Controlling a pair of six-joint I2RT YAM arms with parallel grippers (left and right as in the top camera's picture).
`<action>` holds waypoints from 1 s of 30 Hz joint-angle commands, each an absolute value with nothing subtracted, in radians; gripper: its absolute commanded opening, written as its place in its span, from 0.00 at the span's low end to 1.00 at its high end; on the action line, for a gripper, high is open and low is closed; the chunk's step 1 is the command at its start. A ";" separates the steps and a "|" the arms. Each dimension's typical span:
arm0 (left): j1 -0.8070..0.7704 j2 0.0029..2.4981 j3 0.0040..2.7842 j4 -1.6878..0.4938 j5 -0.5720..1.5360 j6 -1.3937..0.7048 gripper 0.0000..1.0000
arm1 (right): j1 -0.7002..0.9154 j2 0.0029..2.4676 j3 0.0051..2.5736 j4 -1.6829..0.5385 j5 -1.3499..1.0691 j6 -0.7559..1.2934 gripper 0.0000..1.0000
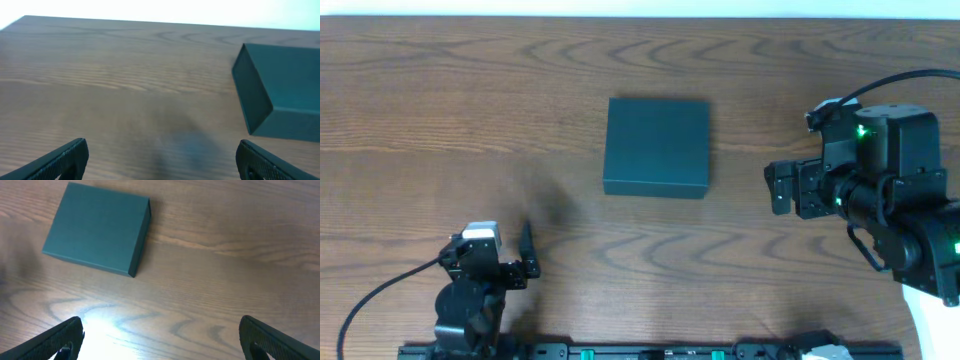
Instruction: Pack container
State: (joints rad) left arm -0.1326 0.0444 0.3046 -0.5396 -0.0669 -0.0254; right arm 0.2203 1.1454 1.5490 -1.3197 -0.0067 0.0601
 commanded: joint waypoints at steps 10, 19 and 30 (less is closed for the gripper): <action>-0.131 0.003 0.202 -0.524 -0.029 -0.021 0.95 | 0.229 1.145 1.549 -1.320 0.000 0.073 0.99; -0.131 0.003 0.141 -0.516 -0.033 -0.001 0.95 | 0.229 1.145 1.549 -1.320 0.000 0.073 0.99; -0.131 0.004 0.141 -0.516 -0.033 0.001 0.95 | 0.229 1.145 1.549 -1.320 0.000 0.073 0.99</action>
